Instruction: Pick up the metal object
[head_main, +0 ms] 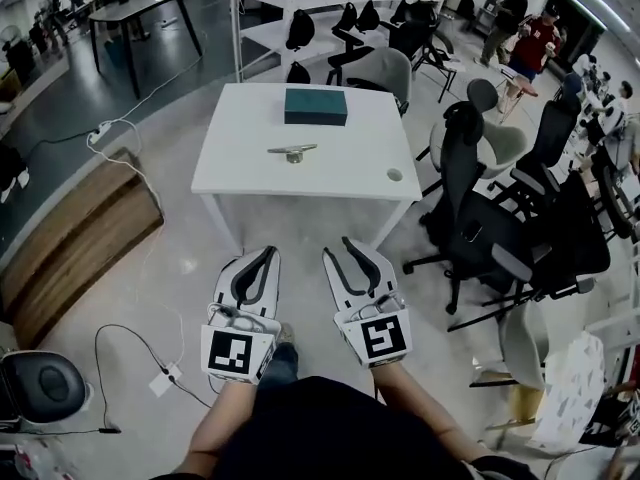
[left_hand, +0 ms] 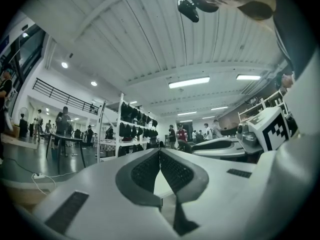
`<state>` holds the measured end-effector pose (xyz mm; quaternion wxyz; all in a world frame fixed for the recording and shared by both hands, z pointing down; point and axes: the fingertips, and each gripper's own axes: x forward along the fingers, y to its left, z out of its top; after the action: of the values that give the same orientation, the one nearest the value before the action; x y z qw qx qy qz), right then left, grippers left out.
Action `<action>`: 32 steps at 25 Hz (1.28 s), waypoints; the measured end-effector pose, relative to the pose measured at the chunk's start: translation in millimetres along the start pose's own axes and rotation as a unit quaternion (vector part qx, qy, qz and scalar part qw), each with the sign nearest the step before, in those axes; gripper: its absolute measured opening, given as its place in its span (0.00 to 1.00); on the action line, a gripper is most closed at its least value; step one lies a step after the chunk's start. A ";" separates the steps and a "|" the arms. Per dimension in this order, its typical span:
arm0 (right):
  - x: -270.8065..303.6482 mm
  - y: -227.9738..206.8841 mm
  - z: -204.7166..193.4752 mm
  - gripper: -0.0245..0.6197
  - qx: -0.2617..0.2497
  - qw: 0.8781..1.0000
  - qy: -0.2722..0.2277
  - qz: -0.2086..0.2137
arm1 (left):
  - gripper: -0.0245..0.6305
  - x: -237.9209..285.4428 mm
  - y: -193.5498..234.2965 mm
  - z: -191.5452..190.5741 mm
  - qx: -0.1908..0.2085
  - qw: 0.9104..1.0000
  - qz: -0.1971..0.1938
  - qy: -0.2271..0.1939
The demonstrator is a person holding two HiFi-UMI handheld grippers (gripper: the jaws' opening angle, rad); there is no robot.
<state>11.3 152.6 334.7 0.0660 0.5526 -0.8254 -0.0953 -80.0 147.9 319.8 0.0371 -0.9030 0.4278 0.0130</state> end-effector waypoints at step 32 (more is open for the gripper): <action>256.9 -86.1 -100.3 0.22 -0.037 0.993 0.112 0.005 | 0.08 209.6 157.6 -56.2 -0.017 0.999 -0.031 0.023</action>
<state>12.5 -125.4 413.4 0.1792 0.5526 -0.8116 -0.0626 -69.5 -117.7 355.4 0.0125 -0.9162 0.4004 -0.0020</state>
